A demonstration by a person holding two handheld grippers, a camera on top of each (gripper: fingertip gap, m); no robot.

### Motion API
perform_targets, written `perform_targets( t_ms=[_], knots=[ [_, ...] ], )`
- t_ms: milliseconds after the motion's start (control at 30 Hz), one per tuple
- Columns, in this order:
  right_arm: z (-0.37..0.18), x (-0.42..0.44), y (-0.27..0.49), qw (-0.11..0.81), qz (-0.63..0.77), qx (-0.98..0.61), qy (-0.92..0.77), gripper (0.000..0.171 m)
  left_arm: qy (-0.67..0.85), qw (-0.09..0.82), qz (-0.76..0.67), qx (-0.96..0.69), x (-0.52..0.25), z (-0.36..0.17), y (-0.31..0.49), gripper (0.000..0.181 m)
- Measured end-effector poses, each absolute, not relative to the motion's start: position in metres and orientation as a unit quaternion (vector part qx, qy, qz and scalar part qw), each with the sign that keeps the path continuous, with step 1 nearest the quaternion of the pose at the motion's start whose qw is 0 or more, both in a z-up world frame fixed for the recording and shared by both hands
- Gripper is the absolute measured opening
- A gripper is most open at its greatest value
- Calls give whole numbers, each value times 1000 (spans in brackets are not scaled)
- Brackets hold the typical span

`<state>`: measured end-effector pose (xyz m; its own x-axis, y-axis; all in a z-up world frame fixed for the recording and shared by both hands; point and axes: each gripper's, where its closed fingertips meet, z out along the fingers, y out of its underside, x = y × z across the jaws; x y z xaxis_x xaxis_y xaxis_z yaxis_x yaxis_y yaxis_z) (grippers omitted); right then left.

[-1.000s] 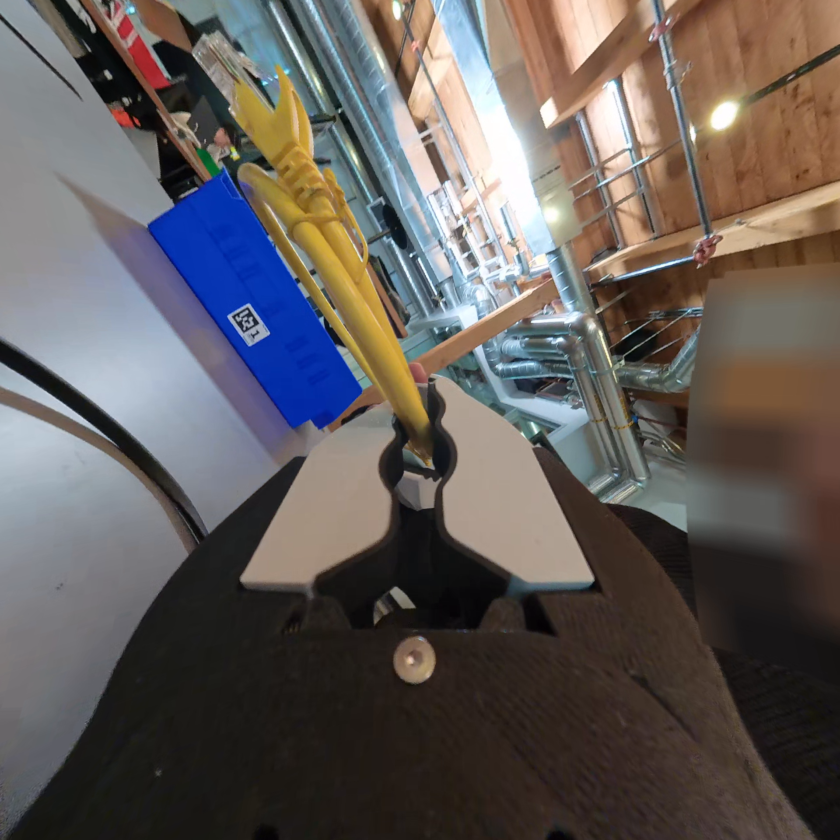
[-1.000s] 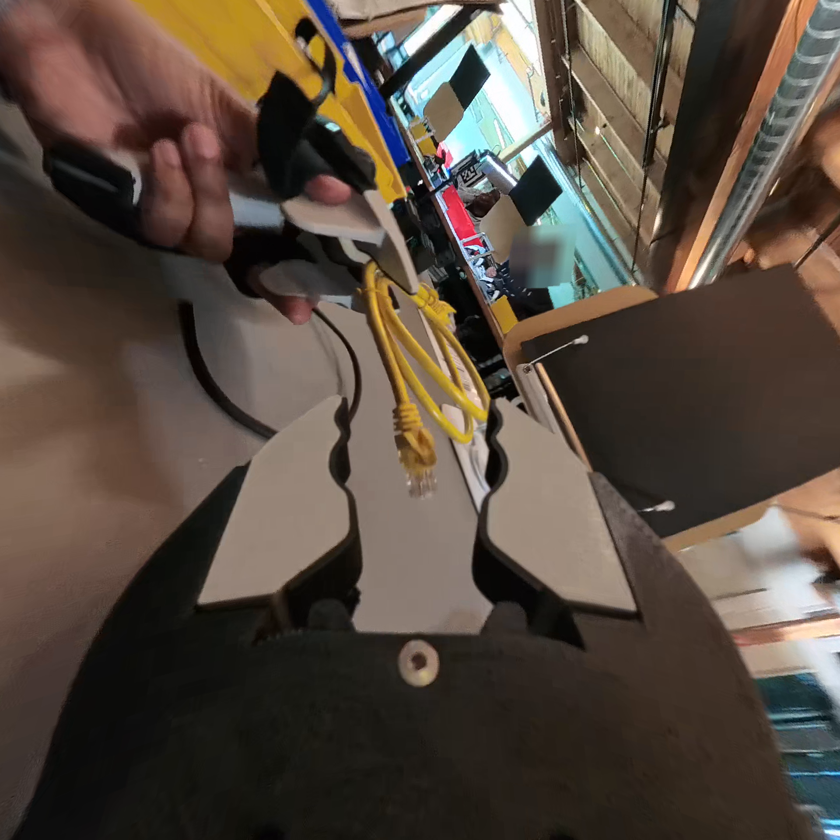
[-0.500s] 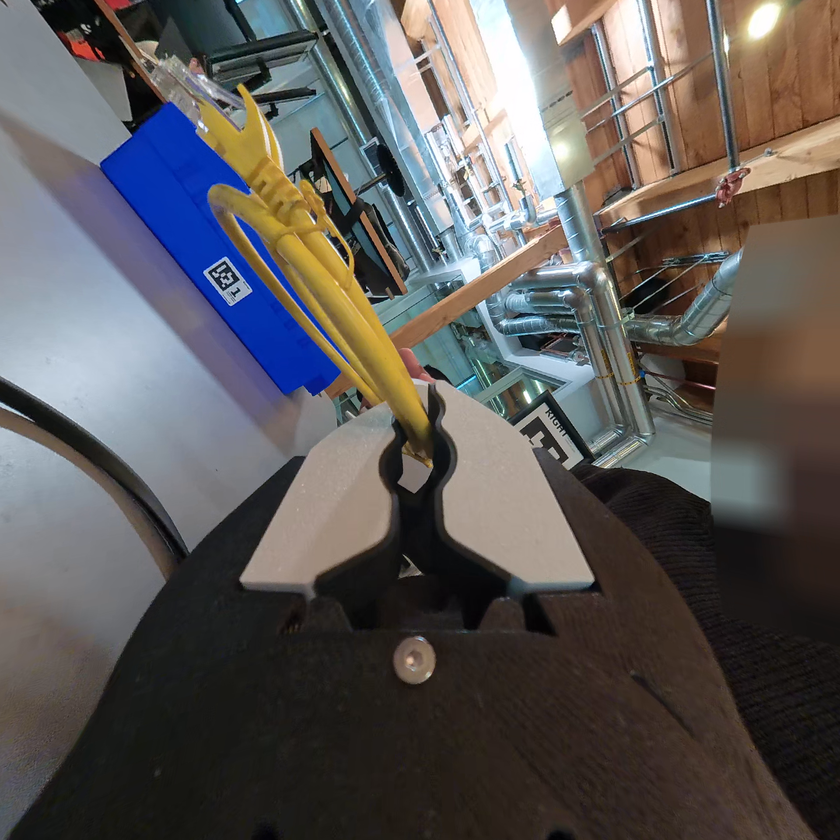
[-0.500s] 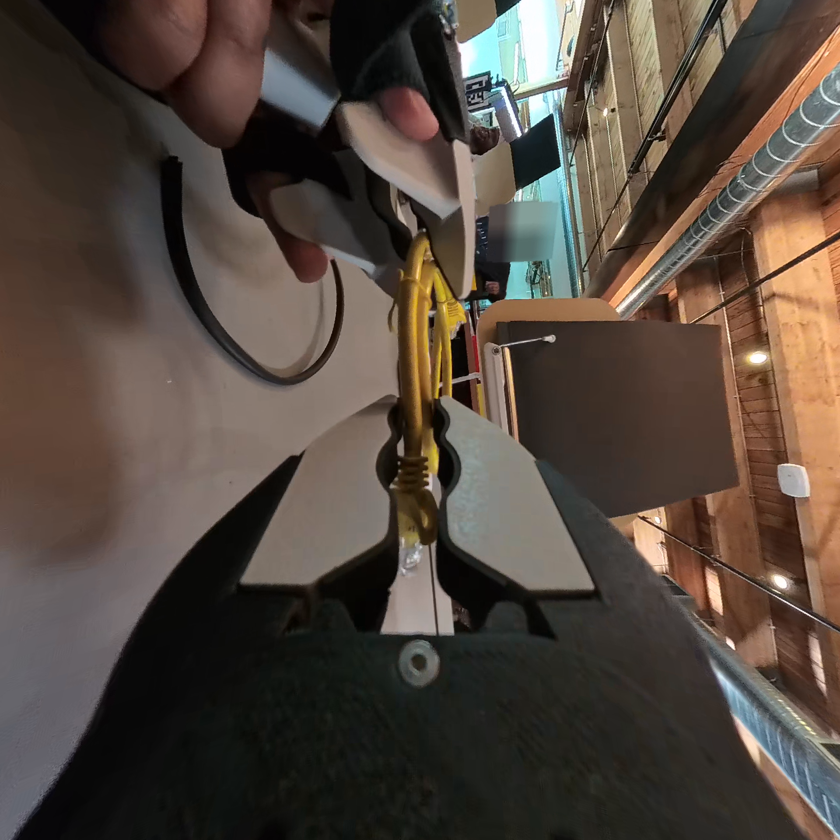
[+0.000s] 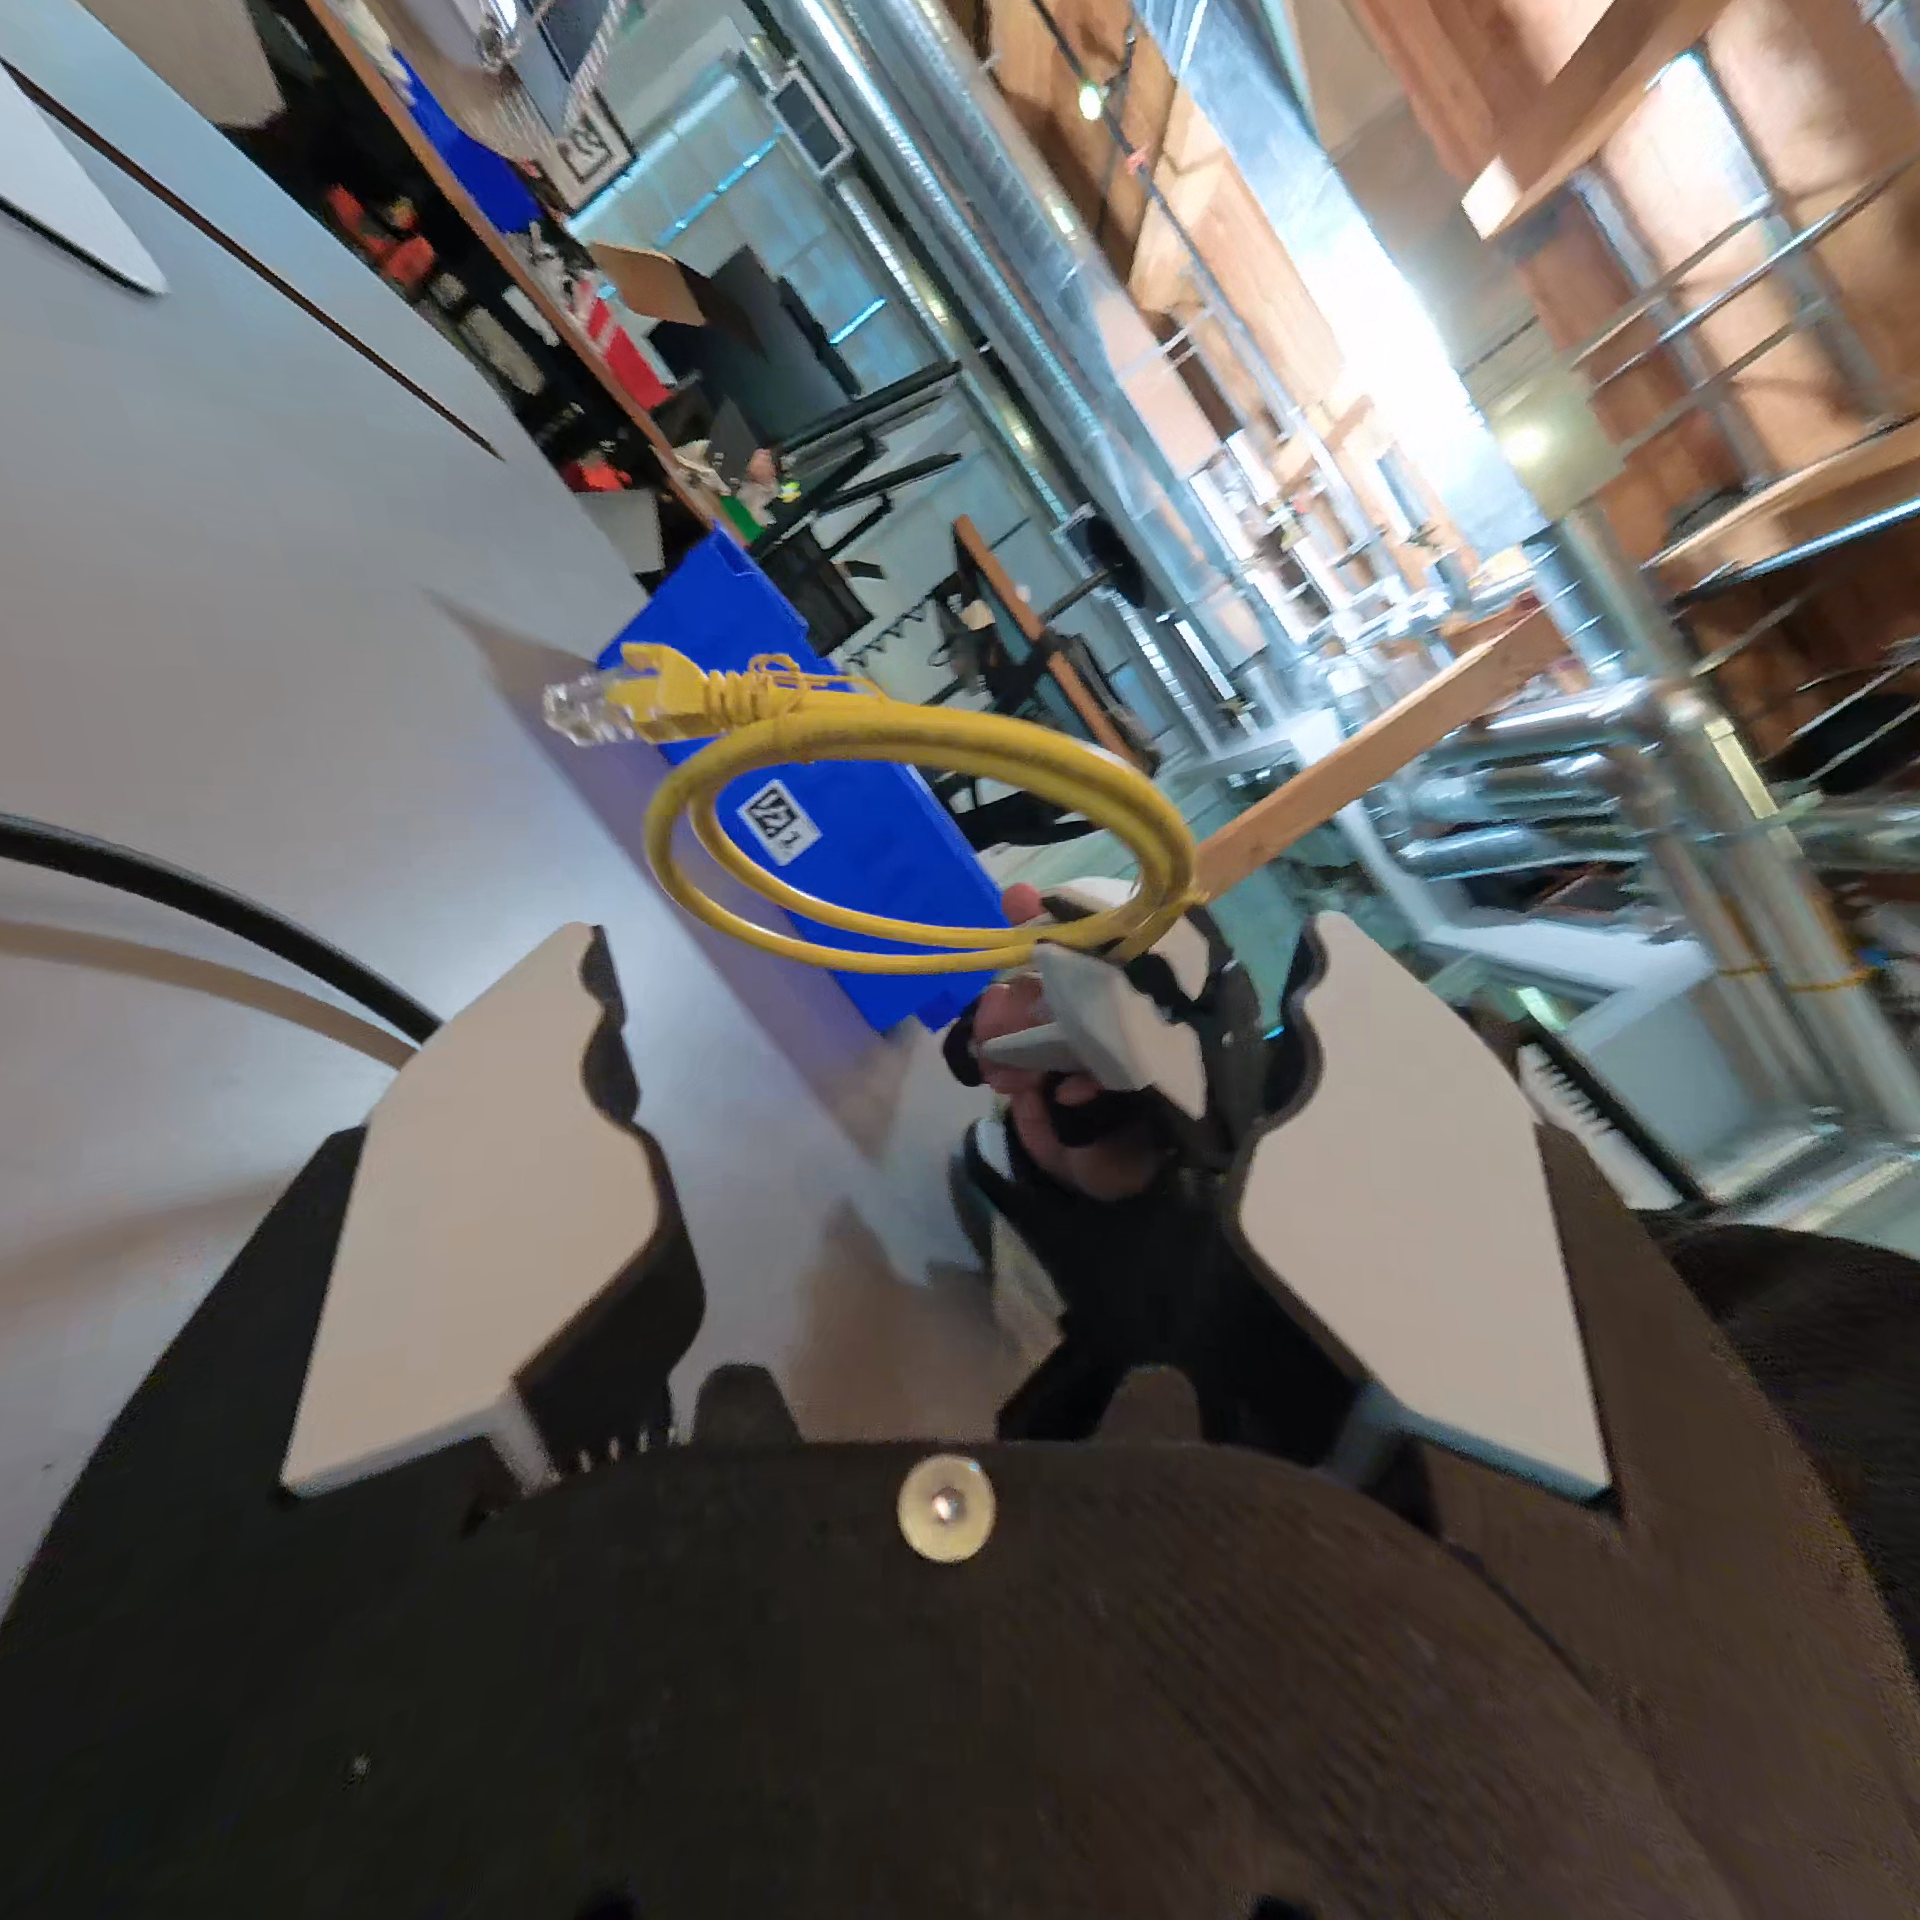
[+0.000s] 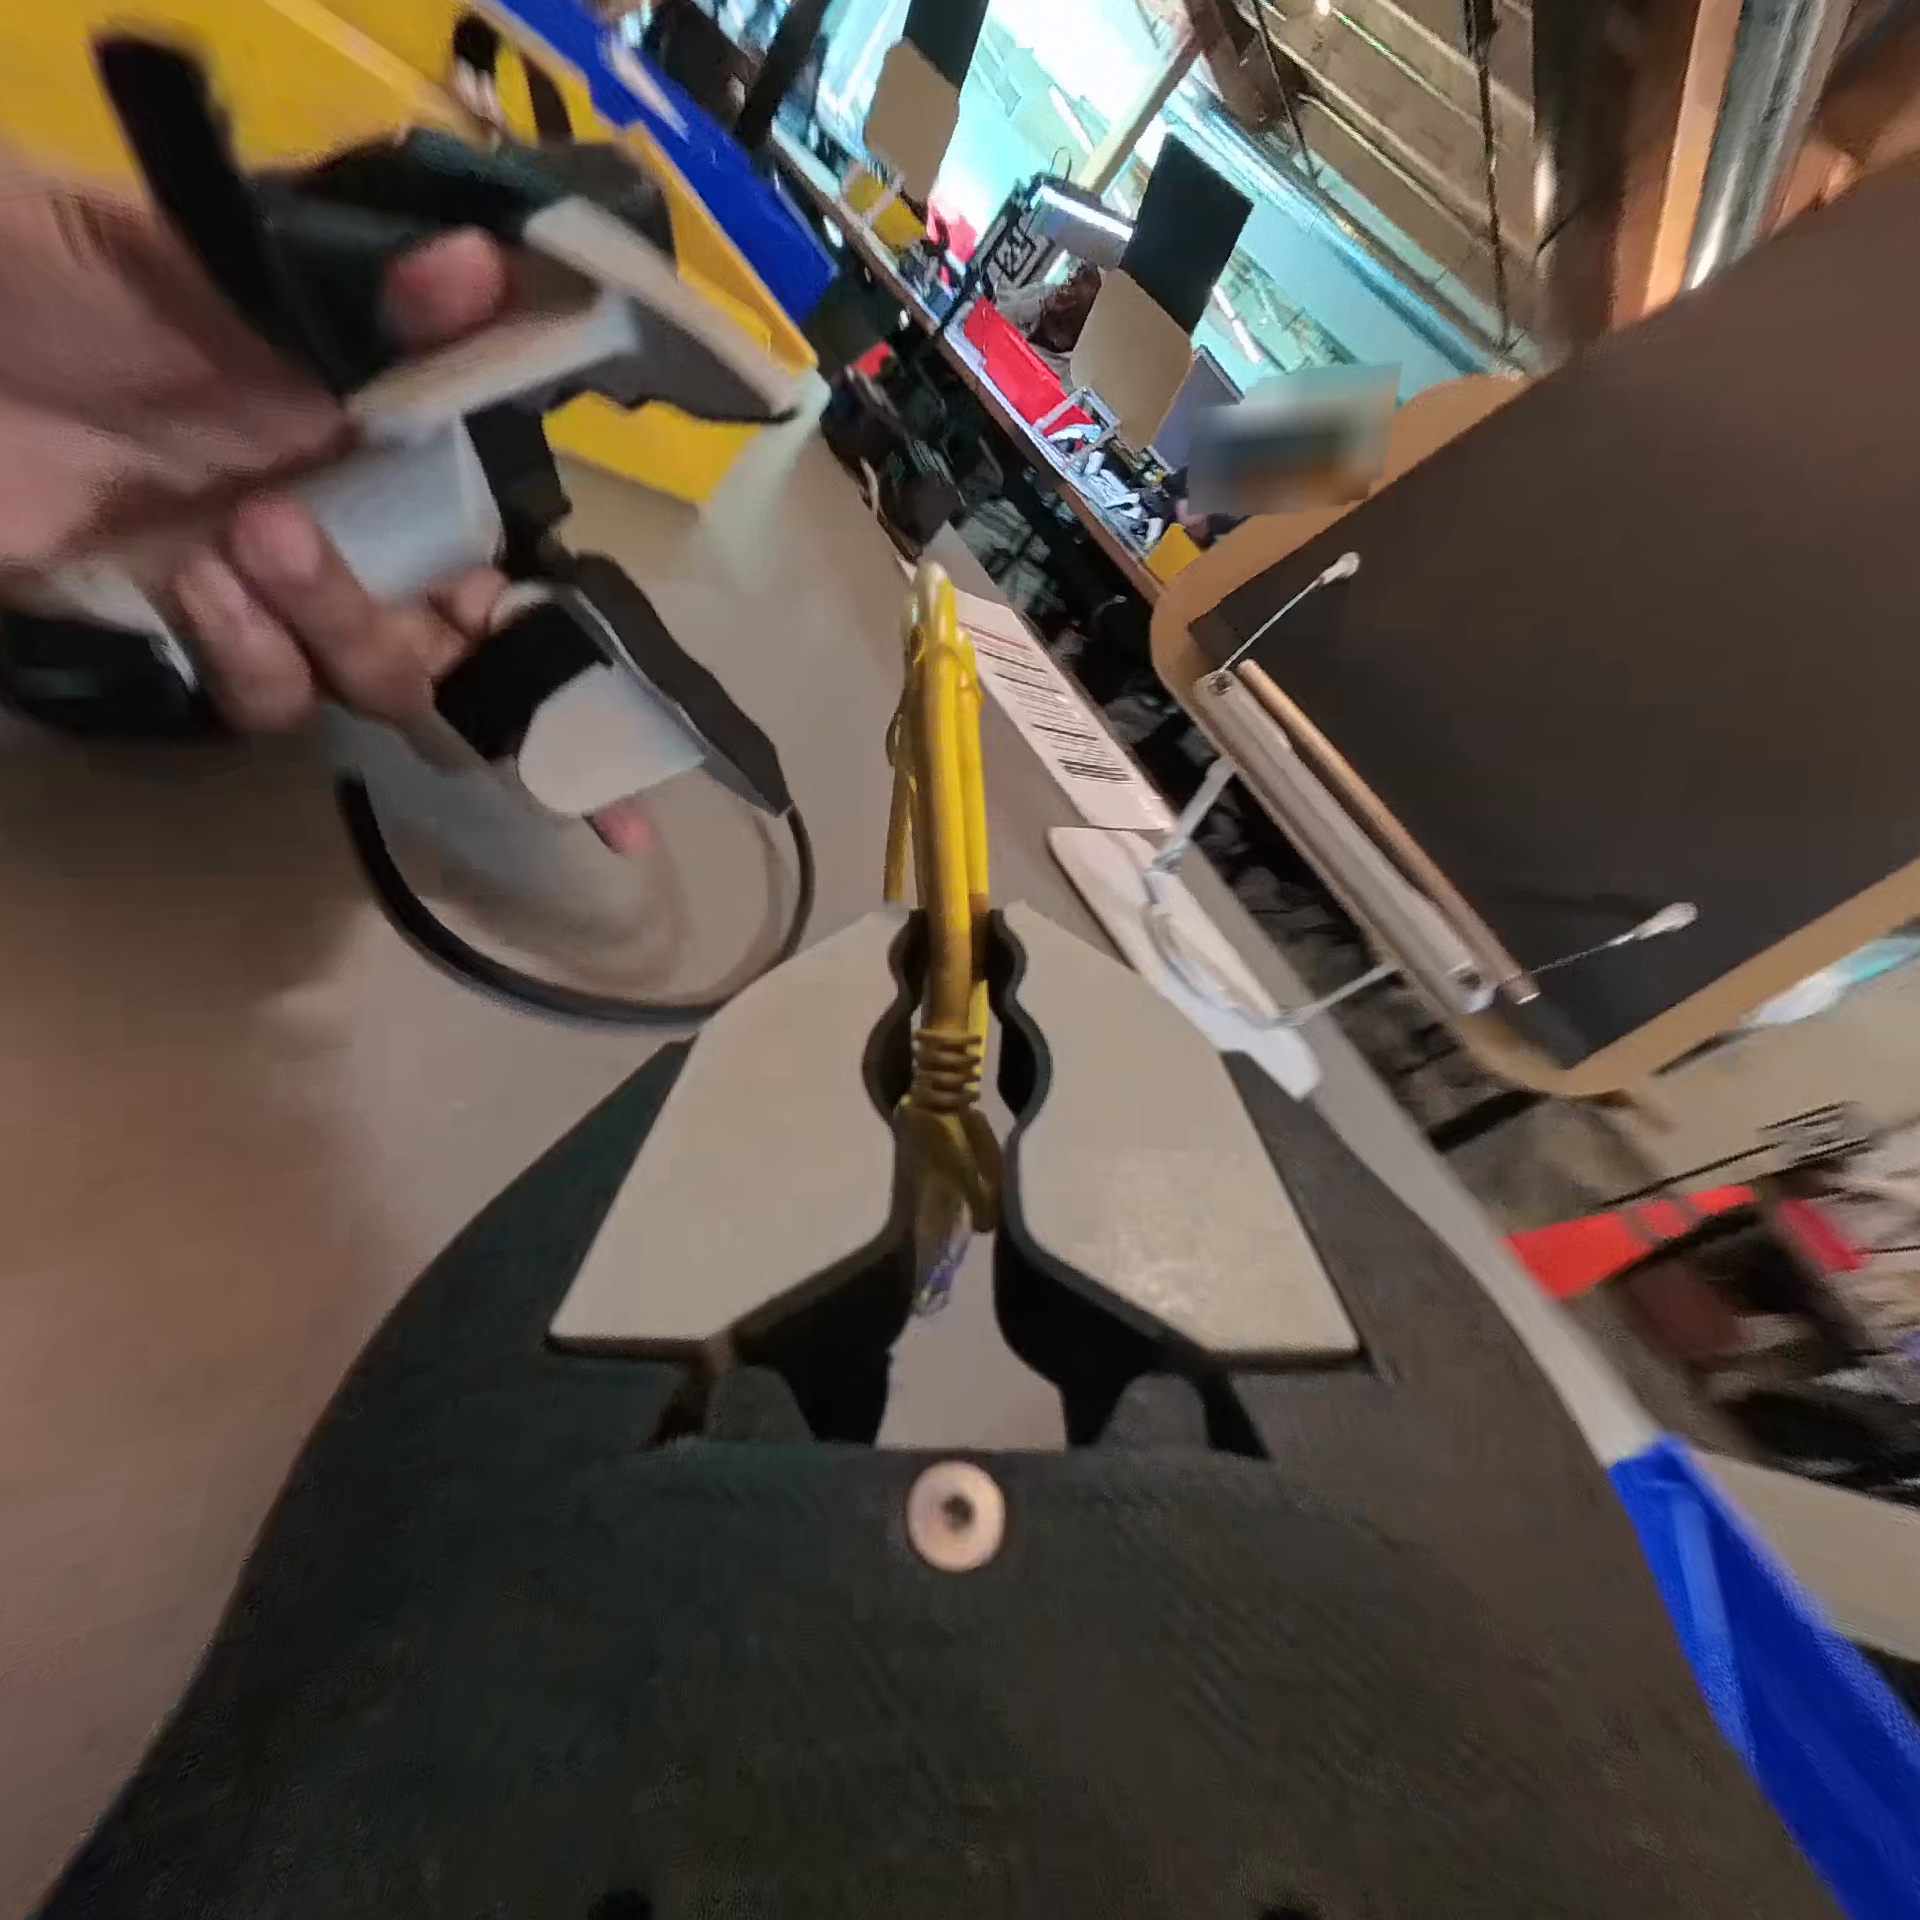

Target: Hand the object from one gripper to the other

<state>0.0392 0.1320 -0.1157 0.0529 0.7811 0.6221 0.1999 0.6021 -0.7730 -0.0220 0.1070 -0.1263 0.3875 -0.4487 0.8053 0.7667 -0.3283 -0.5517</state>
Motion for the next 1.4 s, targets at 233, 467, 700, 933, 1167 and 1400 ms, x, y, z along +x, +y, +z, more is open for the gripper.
perform_targets(
  t_ms=[233,467,700,933,1167,1400],
  knots=[
    [-106,45,138,472,473,-498,-553,12,9,628,-251,-737,-22,-142,113,148],
    [-113,44,133,276,618,-568,-468,11,164,656,16,-737,-14,-129,106,148],
    [-135,36,117,190,610,-621,-454,11,314,563,162,-748,20,-164,104,150],
    [-128,35,94,139,646,-602,-449,11,301,548,187,-758,13,-169,106,150],
    [-127,38,90,111,656,-591,-456,11,311,562,155,-751,21,-167,103,149],
    [-127,38,80,118,653,-571,-484,10,333,558,178,-739,16,-175,104,144]
  ],
)
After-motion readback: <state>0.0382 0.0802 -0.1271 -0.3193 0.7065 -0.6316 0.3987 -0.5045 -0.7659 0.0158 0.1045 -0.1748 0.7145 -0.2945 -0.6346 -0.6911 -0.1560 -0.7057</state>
